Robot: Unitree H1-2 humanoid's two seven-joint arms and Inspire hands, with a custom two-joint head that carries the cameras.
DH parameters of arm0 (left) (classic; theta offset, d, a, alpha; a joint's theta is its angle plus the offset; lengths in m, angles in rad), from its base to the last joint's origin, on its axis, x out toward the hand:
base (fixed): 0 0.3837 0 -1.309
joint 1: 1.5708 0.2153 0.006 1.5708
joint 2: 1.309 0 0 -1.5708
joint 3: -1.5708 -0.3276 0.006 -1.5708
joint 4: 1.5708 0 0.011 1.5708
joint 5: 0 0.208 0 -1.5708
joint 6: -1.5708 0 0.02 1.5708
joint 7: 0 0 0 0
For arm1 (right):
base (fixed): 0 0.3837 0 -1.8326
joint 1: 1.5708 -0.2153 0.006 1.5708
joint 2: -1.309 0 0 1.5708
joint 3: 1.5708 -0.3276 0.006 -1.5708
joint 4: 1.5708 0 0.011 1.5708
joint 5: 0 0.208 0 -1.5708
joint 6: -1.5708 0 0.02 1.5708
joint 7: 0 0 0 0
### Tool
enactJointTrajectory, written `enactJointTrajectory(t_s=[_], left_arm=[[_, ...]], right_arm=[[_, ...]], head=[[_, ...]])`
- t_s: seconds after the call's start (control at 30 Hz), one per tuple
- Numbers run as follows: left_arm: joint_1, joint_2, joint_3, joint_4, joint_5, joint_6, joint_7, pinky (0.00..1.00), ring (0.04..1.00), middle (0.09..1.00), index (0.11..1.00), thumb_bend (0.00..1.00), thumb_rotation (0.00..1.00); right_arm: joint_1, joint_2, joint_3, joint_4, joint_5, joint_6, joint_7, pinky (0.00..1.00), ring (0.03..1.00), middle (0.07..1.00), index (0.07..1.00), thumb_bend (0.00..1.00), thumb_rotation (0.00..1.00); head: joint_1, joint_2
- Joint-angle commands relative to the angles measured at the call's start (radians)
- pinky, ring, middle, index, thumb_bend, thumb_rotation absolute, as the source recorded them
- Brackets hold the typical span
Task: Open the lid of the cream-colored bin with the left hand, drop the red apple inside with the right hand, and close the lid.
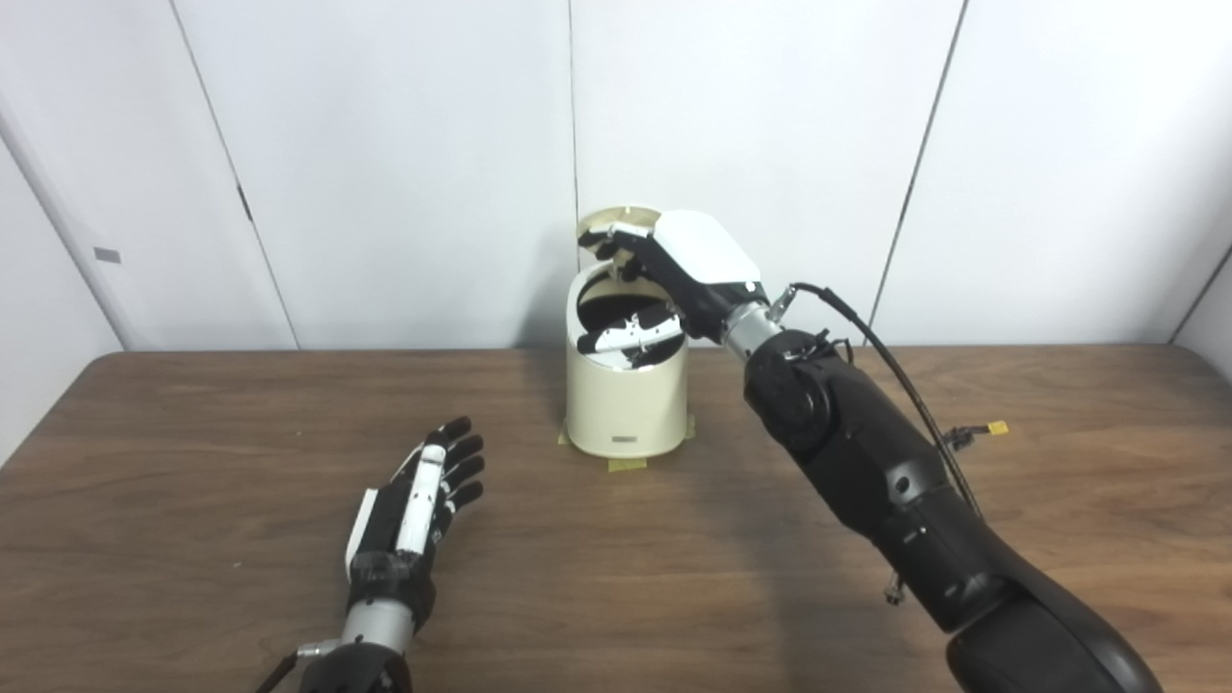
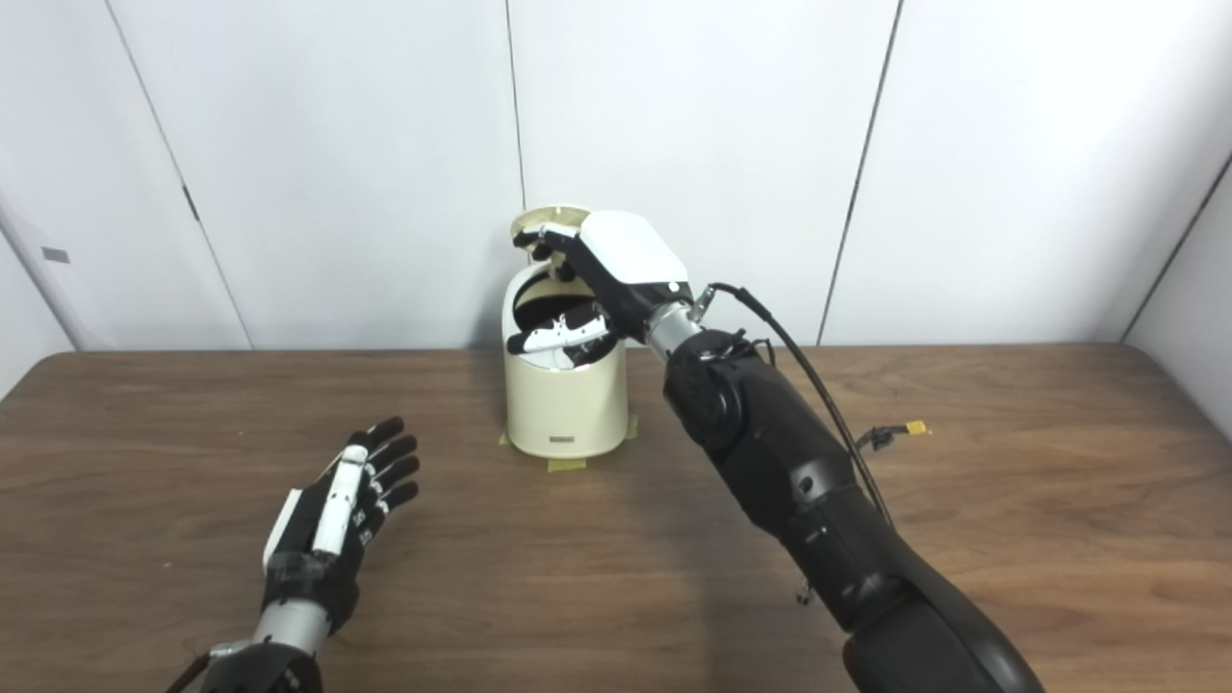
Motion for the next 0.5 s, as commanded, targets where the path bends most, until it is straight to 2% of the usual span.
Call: enactJointTrajectory(t_s=[0.0,0.07,0.13,0.17,0.2,0.23,0.33,0.47], left_arm=[[-0.04,0.001,-0.006,-0.03,0.002,-0.012,-0.003,0.84,0.853,0.839,0.856,0.4,0.81],[-0.041,0.001,-0.006,-0.031,0.003,-0.009,-0.002,0.84,0.853,0.84,0.859,0.39,0.82],[-0.041,0.001,-0.007,-0.03,0.004,-0.01,-0.002,0.84,0.852,0.84,0.858,0.39,0.82],[-0.042,0.001,-0.007,-0.029,0.005,-0.01,-0.002,0.84,0.852,0.84,0.855,0.39,0.82],[-0.042,0.002,-0.008,-0.028,0.006,-0.011,-0.002,0.84,0.85,0.838,0.852,0.4,0.82],[-0.043,0.002,-0.008,-0.027,0.006,-0.012,-0.002,0.85,0.851,0.838,0.852,0.4,0.82],[-0.044,0.002,-0.008,-0.023,0.007,-0.012,-0.001,0.85,0.849,0.839,0.852,0.4,0.82],[-0.044,0.002,-0.007,-0.016,0.004,-0.018,-0.003,0.85,0.849,0.842,0.853,0.4,0.83]], right_arm=[[-0.041,-0.023,-0.014,-0.027,0.004,0.001,-0.01,0.81,0.869,0.845,0.805,0.64,0.47],[-0.04,-0.023,-0.017,-0.026,-0.001,-0.006,-0.032,0.78,0.833,0.813,0.785,0.65,0.42],[-0.037,-0.02,-0.024,-0.02,-0.001,-0.026,-0.073,0.71,0.779,0.762,0.743,0.68,0.33],[-0.034,-0.016,-0.033,-0.018,0.008,-0.041,-0.096,0.65,0.722,0.713,0.707,0.69,0.24],[-0.031,-0.011,-0.044,-0.016,0.022,-0.06,-0.115,0.53,0.613,0.578,0.587,0.6,0.1],[-0.028,-0.008,-0.053,-0.017,0.034,-0.073,-0.127,0.46,0.516,0.544,0.553,0.56,0.05],[-0.02,-0.004,-0.068,-0.031,0.048,-0.086,-0.14,0.38,0.413,0.505,0.531,0.52,0.0],[-0.014,-0.003,-0.077,-0.039,0.058,-0.091,-0.143,0.36,0.412,0.504,0.522,0.5,0.0]], head=[[0.001,0.001],[0.001,0.0],[0.001,0.0],[0.001,0.0],[0.0,-0.001],[0.0,-0.001],[-0.001,-0.002],[-0.003,-0.007]])
